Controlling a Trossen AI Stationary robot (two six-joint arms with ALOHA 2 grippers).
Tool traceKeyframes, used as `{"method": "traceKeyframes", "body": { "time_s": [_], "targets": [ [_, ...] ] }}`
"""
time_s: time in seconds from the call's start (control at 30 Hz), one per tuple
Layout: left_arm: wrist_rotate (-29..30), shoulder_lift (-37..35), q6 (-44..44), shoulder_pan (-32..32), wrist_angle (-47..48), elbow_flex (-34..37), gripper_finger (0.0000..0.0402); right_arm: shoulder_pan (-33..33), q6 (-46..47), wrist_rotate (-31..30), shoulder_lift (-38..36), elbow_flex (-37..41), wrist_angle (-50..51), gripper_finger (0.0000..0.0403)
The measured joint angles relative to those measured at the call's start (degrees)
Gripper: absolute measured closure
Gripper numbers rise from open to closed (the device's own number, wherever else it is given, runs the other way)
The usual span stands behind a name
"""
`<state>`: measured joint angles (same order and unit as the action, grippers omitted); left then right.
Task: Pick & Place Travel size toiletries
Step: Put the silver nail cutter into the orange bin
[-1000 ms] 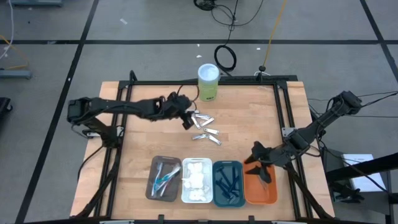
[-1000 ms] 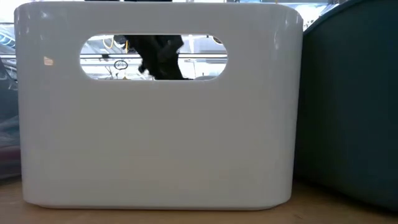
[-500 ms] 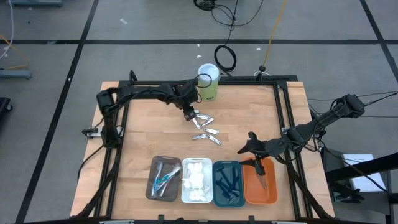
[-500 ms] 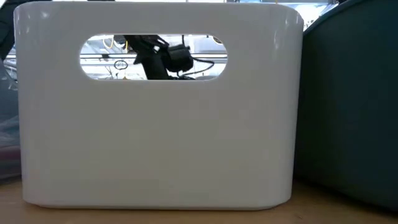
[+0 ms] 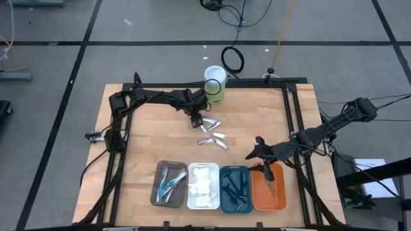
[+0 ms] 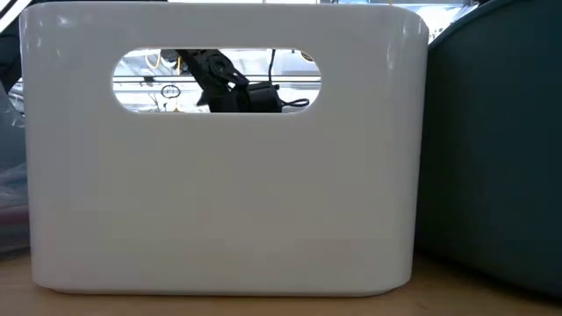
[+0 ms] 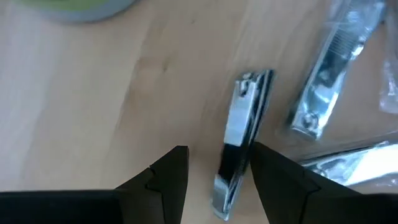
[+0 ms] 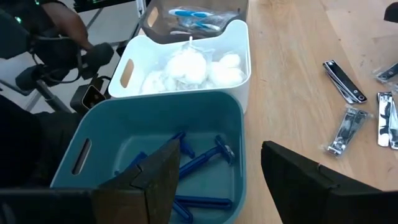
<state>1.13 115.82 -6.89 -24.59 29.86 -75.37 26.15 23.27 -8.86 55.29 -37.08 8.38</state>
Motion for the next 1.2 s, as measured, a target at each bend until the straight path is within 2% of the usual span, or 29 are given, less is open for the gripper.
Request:
{"method": "traceKeyframes", "body": {
  "time_s": [0.1, 0.3, 0.4, 0.57, 0.73, 0.9, 1.07, 1.2],
  "targets": [
    [-2.9, 0.1, -2.4, 0.1, 0.3, 0.0, 0.0227, 0.0, 0.0, 0.0, 0.0, 0.0, 0.0, 0.0191],
    [-3.9, 0.6, -4.0, 0.6, 0.5, -0.1, 0.0235, 0.0, 0.7, 0.1, 0.0, 0.0, 0.0, 0.0191],
    [-4.8, 0.6, -3.5, 0.6, 1.6, -0.1, 0.0270, 0.0, 1.1, 0.1, 0.0, 0.0, 0.0, 0.0191],
    [-5.8, 1.0, -3.0, 0.7, 3.1, -0.2, 0.0375, 0.0, 1.1, 0.1, 0.0, 0.0, 0.0, 0.0191],
    [-5.0, -0.6, -1.8, 1.3, 4.9, 0.1, 0.0380, 0.0, 1.1, 0.0, 0.0, 0.0, 0.0, 0.0191],
    [-2.7, -8.6, -0.5, 3.5, 9.1, 0.4, 0.0387, 0.0, 1.0, -0.7, 0.0, 0.0, -0.2, 0.0191],
    [-1.9, -17.9, -0.3, 7.6, 7.4, 0.4, 0.0387, 0.0, -1.0, -7.9, 0.0, 0.0, 0.0, 0.0190],
    [-2.4, -23.4, -1.1, 12.3, 1.6, 0.7, 0.0387, -1.1, -2.7, -12.7, 0.0, 0.0, 0.0, 0.0190]
  ]
}}
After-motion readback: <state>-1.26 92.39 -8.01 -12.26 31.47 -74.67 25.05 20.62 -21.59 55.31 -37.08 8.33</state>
